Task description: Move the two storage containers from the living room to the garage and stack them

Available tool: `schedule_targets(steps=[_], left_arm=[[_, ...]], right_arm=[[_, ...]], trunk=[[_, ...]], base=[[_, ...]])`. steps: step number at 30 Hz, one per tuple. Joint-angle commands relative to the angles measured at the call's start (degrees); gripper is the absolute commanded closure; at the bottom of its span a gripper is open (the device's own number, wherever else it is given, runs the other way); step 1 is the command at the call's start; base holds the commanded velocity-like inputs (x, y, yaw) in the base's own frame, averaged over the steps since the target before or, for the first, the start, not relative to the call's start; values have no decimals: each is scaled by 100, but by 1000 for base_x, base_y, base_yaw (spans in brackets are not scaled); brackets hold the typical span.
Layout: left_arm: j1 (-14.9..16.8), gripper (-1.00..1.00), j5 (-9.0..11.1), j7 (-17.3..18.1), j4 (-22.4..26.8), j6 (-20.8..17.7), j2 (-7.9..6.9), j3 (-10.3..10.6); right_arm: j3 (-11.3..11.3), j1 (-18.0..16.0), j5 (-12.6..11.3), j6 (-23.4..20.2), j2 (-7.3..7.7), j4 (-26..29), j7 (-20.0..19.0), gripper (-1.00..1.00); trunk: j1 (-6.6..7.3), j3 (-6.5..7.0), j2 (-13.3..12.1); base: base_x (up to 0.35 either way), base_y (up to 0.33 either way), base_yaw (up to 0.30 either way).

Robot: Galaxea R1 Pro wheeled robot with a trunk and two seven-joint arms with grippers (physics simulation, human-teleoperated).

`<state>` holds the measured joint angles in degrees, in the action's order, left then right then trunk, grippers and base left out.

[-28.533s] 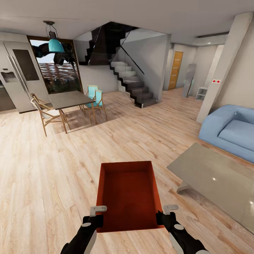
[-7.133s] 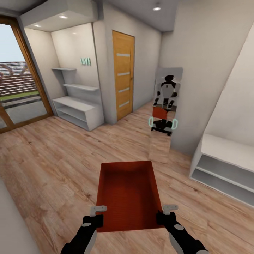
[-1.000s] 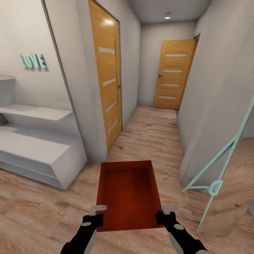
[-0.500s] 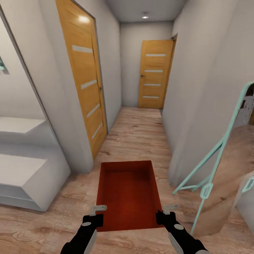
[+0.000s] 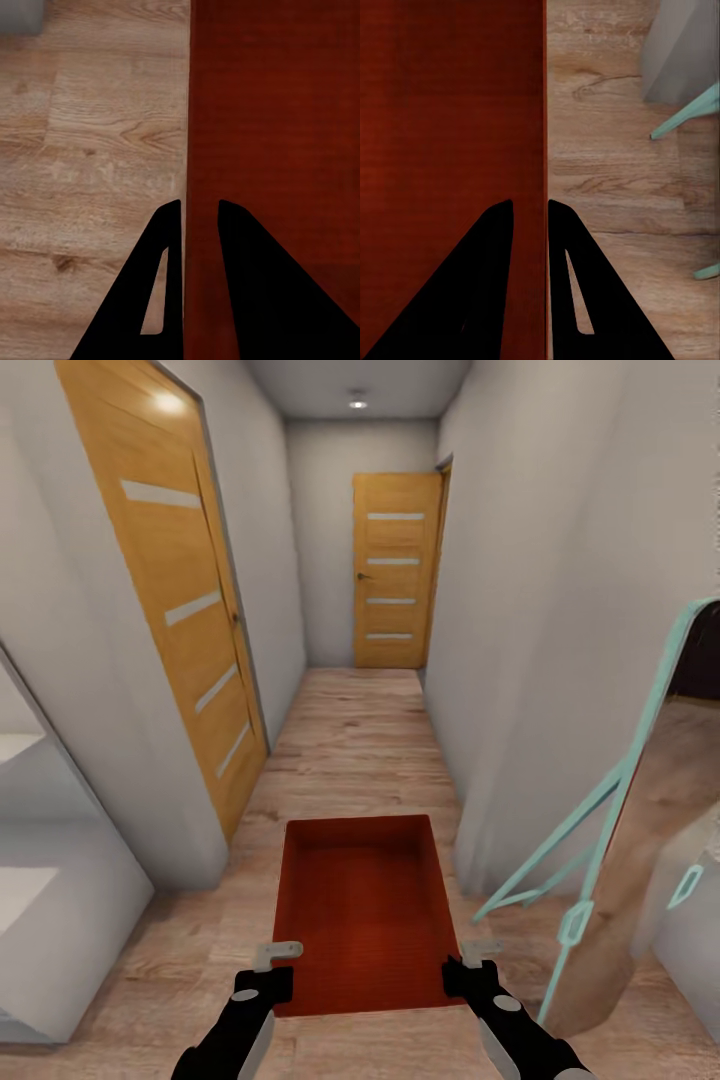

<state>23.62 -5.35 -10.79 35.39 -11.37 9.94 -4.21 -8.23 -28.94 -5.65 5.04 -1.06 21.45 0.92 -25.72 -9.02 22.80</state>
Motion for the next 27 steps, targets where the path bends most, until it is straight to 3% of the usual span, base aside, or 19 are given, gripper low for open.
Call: schedule_targets(steps=[1, 16, 27], left_arm=[[7, 100, -107, -11, 56, -41, 6, -10], [6, 100, -107, -11, 53, -41, 6, -10], [3, 100, -107, -11, 56, -47, 6, -10]], right_arm=[[-99, -6, -85, 23, 45, -27, 5, 100], [-100, -6, -85, 23, 45, -27, 5, 100], [-100, -6, -85, 23, 45, -27, 5, 100]], trunk=[[-6, -12, 11], [-6, -12, 11], [-6, -16, 11]], base=[[326, 123, -249], [314, 132, -39], [326, 13, 68]])
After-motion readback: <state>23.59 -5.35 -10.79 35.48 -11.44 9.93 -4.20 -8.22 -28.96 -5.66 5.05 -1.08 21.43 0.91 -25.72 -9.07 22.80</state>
